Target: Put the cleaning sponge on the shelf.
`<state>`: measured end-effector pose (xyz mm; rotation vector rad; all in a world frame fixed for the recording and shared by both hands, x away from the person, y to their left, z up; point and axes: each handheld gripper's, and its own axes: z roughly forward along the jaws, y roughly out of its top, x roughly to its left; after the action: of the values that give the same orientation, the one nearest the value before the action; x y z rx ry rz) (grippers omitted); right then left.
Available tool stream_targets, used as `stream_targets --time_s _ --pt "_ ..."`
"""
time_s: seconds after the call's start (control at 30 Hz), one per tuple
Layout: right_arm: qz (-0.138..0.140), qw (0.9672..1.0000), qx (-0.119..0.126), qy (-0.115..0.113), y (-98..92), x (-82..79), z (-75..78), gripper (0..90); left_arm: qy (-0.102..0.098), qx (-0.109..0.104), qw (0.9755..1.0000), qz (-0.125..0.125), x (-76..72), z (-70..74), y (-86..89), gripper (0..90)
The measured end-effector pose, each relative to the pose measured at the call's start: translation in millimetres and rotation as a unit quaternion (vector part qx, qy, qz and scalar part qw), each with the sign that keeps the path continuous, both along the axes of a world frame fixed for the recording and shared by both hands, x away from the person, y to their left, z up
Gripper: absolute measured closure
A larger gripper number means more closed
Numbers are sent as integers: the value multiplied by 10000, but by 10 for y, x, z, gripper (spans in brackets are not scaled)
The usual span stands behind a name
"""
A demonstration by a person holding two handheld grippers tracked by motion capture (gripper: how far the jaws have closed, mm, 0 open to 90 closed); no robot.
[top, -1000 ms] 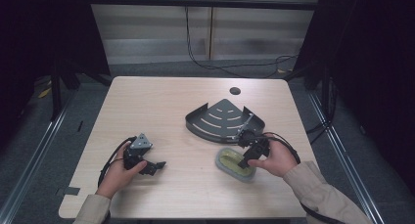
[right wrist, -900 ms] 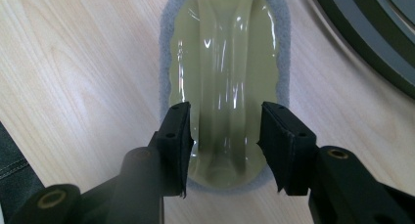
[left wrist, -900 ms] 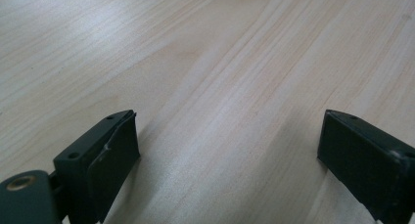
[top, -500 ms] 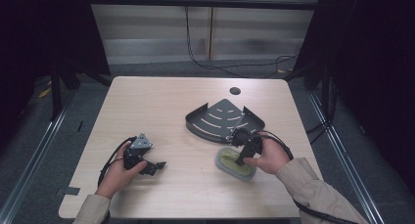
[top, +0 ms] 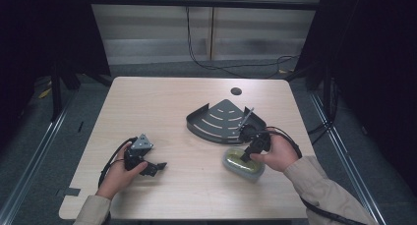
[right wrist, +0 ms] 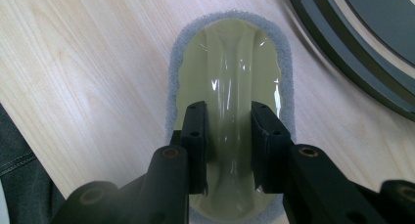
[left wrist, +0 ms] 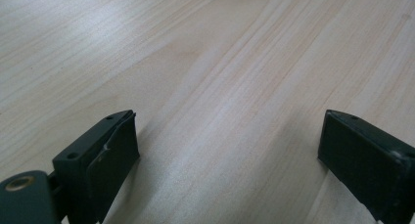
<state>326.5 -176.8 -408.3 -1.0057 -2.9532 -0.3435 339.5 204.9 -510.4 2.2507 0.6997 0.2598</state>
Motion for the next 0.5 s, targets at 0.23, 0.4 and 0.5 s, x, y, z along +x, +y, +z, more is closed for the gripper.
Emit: stream_targets --time_s 0.23,0.4,0.5 --pt "-2 10000 43 -16 -23 18 79 708 7 -14 10000 19 -2 -1 -2 73" --pt "-27 9999 159 -54 -43 38 161 709 0 -21 10000 18 -2 -2 -2 73" --pt "-30 9998 188 -82 -54 48 210 709 1 -15 10000 15 -1 -1 -2 72"
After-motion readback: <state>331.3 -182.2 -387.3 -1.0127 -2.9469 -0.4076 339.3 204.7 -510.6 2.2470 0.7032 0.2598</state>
